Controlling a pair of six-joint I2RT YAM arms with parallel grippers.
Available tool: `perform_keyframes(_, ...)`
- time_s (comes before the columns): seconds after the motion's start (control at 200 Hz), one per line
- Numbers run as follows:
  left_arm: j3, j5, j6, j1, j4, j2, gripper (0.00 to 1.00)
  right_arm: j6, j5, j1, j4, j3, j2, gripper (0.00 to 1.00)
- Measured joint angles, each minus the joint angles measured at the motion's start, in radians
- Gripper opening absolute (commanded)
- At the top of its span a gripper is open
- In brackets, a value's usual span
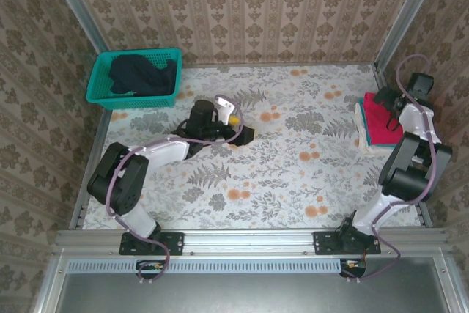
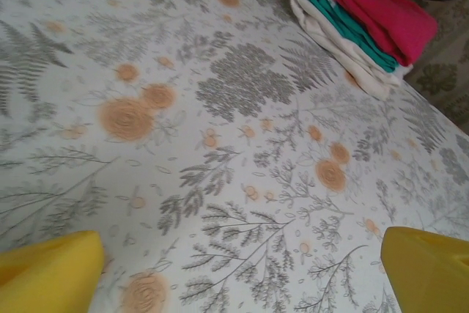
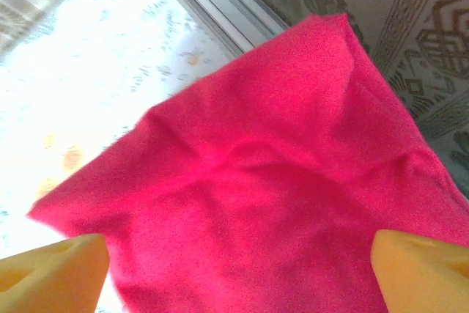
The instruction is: Fold and stack the t-shirts
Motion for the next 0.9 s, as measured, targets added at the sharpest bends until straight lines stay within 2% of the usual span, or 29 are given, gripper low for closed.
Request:
perform_keyframes(0.2,-0.065,-0.122,0.074,0.059,-0.056,-0.171,1.0,-0.012,-0.039,0.093,0.148,-0.219,-0.236,1.0)
perform_keyframes(0.365,-0.152,-0.243,0.144,0.109,-0.105,-0.337,1.0,-0.065,-0.068,0.251,0.323,-0.443,-0.4,1.0)
perform_keyframes(0.495,-0.233,-0.361,0.169,0.195,-0.132,-0.43,1.0,-0.126,-0.057,0.382,0.457,-0.596,-0.475,1.0)
perform_keyframes(0.605,-0.325,-0.48,0.183,0.265,-0.148,-0.513,1.0,-0.169,-0.024,0.449,0.547,-0.699,-0.502,1.0)
perform_keyframes(0.76,-0.429,-0.667,0.199,0.332,-0.161,-0.6,1.0,-0.195,0.033,0.461,0.71,-0.808,-0.48,1.0)
perform_keyframes(0.9,-0.485,-0.734,0.23,0.431,-0.103,-0.61,1.0,-0.196,0.064,0.471,0.88,-0.863,-0.374,1.0)
